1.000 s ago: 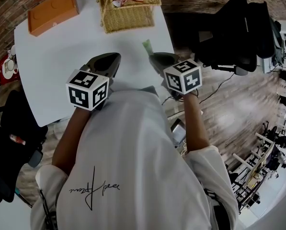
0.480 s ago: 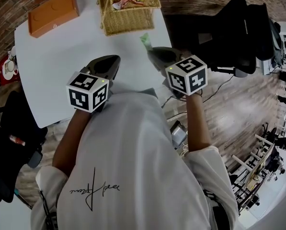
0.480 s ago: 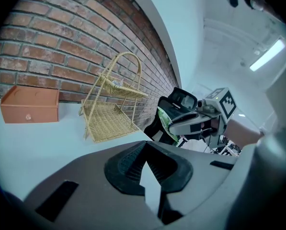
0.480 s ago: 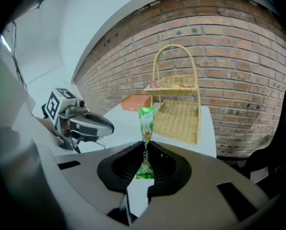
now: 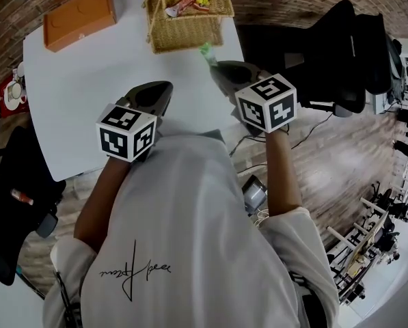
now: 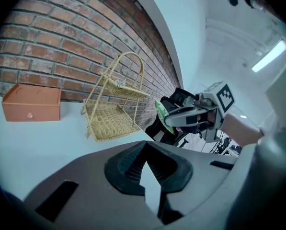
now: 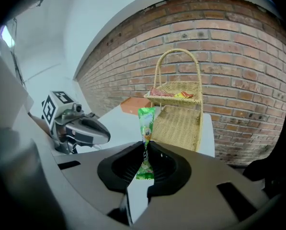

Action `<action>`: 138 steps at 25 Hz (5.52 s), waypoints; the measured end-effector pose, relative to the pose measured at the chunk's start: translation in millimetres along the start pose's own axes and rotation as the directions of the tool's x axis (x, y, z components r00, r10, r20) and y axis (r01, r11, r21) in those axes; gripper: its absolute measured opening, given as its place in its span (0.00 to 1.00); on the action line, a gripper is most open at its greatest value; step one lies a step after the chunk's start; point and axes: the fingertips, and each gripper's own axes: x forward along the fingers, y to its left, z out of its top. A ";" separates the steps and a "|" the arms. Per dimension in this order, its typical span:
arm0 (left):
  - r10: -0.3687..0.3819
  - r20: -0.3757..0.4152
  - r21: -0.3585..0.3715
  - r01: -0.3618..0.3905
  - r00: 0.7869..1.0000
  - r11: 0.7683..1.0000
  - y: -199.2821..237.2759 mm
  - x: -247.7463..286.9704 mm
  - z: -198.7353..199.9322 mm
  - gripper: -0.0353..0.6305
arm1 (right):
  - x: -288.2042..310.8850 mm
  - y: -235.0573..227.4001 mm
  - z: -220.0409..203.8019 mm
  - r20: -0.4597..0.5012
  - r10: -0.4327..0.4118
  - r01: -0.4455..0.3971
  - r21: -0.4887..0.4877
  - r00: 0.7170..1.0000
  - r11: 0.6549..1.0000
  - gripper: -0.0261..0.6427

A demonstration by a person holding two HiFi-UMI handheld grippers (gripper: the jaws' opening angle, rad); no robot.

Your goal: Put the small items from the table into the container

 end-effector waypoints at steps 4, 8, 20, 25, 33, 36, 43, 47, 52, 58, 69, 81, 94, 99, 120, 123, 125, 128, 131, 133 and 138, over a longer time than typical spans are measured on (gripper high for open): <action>0.010 -0.002 -0.006 -0.011 1.000 1.000 0.8 -1.3 0.9 0.07 | 6.5 -1.5 2.0 -0.015 0.008 -0.008 -0.019 1.000 1.000 0.12; 0.022 -0.007 -0.011 -0.022 1.000 1.000 4.5 0.3 1.0 0.07 | 14.4 -5.0 2.5 -0.030 0.018 -0.019 -0.035 0.999 0.999 0.12; 0.056 -0.023 -0.058 -0.057 0.998 0.997 15.0 0.7 -2.9 0.07 | 42.5 -20.5 -1.9 -0.101 0.049 -0.054 -0.054 0.994 0.997 0.12; 0.074 -0.032 -0.084 -0.076 0.997 0.994 21.1 -0.9 -4.4 0.07 | 58.4 -24.5 -3.5 -0.132 0.058 -0.067 -0.065 0.990 0.996 0.12; 0.084 -0.056 -0.133 -0.091 0.995 0.987 33.5 0.6 -9.8 0.07 | 82.3 -27.5 -3.3 -0.169 0.083 -0.095 -0.066 0.982 0.993 0.11; 0.083 -0.069 -0.146 -0.092 0.994 0.985 36.6 1.8 -12.5 0.07 | 88.8 -30.5 0.2 -0.162 0.077 -0.089 -0.068 0.984 0.994 0.11; 0.084 -0.093 -0.177 -0.099 0.992 0.979 44.0 5.7 -17.7 0.07 | 103.1 -33.8 0.3 -0.159 0.071 -0.085 -0.079 0.985 0.993 0.11; 0.092 -0.106 -0.188 -0.111 0.990 0.976 49.7 7.3 -21.9 0.07 | 110.8 -37.2 1.6 -0.161 0.068 -0.081 -0.075 0.985 0.994 0.11; 0.090 -0.119 -0.202 -0.113 0.989 0.973 51.8 8.7 -25.2 0.07 | 118.4 -43.9 6.0 -0.150 0.058 -0.070 -0.071 0.987 0.995 0.11; 0.097 -0.135 -0.215 -0.125 0.986 0.969 58.3 8.6 -29.8 0.07 | 130.4 -48.0 9.6 -0.116 0.034 -0.041 -0.058 0.993 0.998 0.11; 0.089 -0.159 -0.239 -0.125 0.983 0.963 61.7 10.4 -36.2 0.07 | 137.2 -56.9 8.2 -0.071 -0.025 0.023 -0.026 0.997 0.999 0.11; 0.087 -0.154 -0.252 -0.125 0.984 0.960 62.8 10.3 -37.0 0.07 | 148.0 -52.9 13.1 -0.022 -0.050 0.050 -0.004 0.999 0.999 0.11; 0.079 -0.146 -0.261 -0.116 0.986 0.958 62.5 10.3 -36.5 0.07 | 151.3 -47.4 21.5 0.004 -0.054 0.054 -0.055 0.999 0.997 0.11; 0.079 -0.146 -0.267 -0.116 0.986 0.957 63.8 9.8 -37.7 0.07 | 153.4 -44.3 24.0 0.009 -0.033 0.033 -0.033 0.999 0.999 0.12; 0.087 -0.111 -0.236 -0.111 0.990 0.965 59.9 6.9 -27.7 0.07 | 136.3 -40.0 17.5 -0.001 -0.029 0.029 -0.020 1.000 0.999 0.12; 0.085 -0.103 -0.227 -0.107 0.991 0.968 57.6 7.1 -25.3 0.07 | 131.9 -38.1 17.4 0.004 -0.018 0.018 0.000 1.000 1.000 0.12; 0.082 -0.100 -0.222 -0.103 0.992 0.970 56.1 7.1 -24.0 0.07 | 127.7 -37.5 18.7 0.007 -0.020 0.020 0.002 1.000 1.000 0.12; 0.081 -0.094 -0.214 -0.100 0.992 0.972 55.5 6.6 -22.5 0.07 | 120.8 -36.1 21.8 0.007 -0.028 0.028 -0.005 1.000 1.000 0.12; 0.078 -0.090 -0.209 -0.095 0.993 0.973 53.7 7.4 -21.6 0.07 | 114.5 -35.6 23.0 0.010 -0.031 0.031 -0.011 0.999 0.999 0.12; 0.075 -0.089 -0.203 -0.091 0.993 0.975 52.0 8.0 -20.7 0.07 | 110.7 -35.1 23.0 0.012 -0.033 0.033 -0.012 0.999 0.999 0.12; 0.072 -0.081 -0.187 -0.086 0.994 0.979 48.8 7.0 -18.1 0.07 | 102.7 -31.3 19.6 0.011 -0.038 0.038 -0.015 0.999 0.999 0.12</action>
